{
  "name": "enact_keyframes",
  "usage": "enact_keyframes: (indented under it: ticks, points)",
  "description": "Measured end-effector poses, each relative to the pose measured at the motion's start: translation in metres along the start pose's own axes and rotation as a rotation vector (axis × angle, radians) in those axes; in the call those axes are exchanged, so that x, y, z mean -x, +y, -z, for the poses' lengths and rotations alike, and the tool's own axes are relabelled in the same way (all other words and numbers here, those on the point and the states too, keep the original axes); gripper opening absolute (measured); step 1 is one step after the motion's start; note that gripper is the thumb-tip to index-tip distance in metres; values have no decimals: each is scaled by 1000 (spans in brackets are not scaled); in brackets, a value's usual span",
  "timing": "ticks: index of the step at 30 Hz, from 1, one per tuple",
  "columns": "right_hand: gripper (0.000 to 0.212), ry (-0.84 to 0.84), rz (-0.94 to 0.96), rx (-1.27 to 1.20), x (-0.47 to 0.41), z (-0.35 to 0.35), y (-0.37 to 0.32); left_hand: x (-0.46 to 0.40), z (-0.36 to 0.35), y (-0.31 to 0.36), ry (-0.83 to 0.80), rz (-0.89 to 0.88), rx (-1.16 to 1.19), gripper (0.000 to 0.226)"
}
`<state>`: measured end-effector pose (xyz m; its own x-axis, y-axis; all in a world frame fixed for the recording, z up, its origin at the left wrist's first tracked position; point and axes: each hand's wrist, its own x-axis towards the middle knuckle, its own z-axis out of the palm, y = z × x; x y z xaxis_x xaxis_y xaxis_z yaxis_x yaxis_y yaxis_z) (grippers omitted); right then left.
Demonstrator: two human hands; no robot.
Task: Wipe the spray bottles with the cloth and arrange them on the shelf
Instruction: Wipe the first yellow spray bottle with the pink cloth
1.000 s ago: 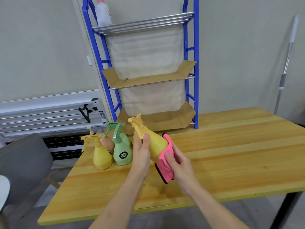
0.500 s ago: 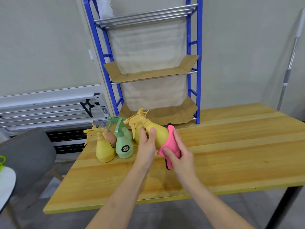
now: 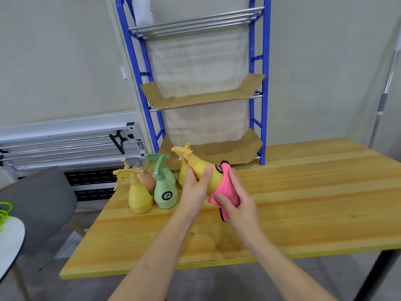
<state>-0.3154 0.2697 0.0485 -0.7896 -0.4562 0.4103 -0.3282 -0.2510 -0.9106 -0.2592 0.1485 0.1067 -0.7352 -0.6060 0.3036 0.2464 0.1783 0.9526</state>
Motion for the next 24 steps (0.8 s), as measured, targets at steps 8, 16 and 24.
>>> enact_keyframes:
  ticks: [8, 16, 24]
  points:
    - [57, -187, -217, -439, -6, 10, -17, 7, 5, -4, -32, -53, 30, 32]
    - [28, -66, -319, -201, 1, 13, -4, 4, 6, -19, 41, -166, -152, 31]
    - [30, 20, -279, 164, -4, 32, 11, -6, 12, -46, 113, -126, -441, 50]
